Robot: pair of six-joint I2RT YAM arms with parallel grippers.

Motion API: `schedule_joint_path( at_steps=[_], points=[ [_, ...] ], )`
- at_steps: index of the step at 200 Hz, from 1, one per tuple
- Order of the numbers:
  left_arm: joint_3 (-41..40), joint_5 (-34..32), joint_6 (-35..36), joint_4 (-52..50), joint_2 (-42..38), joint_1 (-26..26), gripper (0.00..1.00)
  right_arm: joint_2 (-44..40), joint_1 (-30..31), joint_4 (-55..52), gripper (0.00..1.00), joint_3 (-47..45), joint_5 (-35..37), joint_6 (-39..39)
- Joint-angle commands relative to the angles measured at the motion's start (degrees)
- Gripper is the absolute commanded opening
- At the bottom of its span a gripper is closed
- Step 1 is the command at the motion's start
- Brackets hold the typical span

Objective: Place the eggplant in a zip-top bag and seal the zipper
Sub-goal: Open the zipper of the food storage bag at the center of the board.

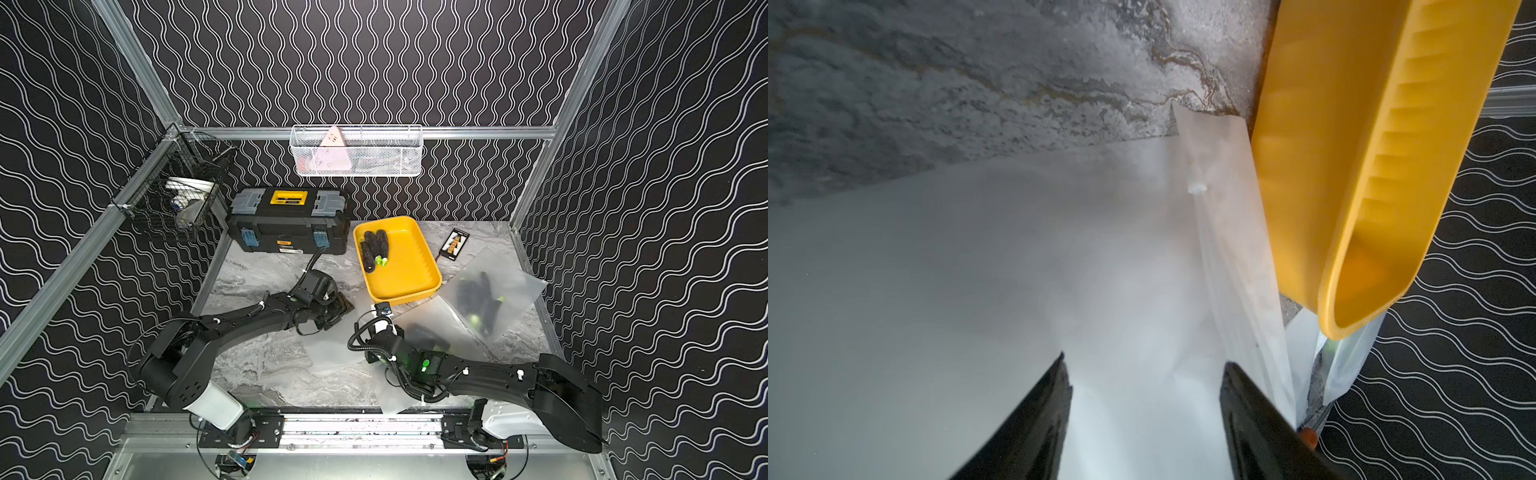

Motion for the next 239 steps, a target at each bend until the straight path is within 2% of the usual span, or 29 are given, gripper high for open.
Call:
schedule_joint_path(
  at_steps=[1,162,239],
  points=[
    [0.03,-0.77,-0.81,1.42,0.14,-0.03,0.62,-0.05,-0.03,0.43,0.00,0.18,0.39,0.79],
    [1.25,-0.25,-2.61,5.45,3.42,-1.08,0.63,0.23,-0.03,0.48,0.00,0.40,-0.14,1.31],
    [1.24,0.29,-8.15,11.06,4.57,-2.06,0.61,0.92,-0.01,2.70,0.00,0.67,-0.31,0.97]
  ],
)
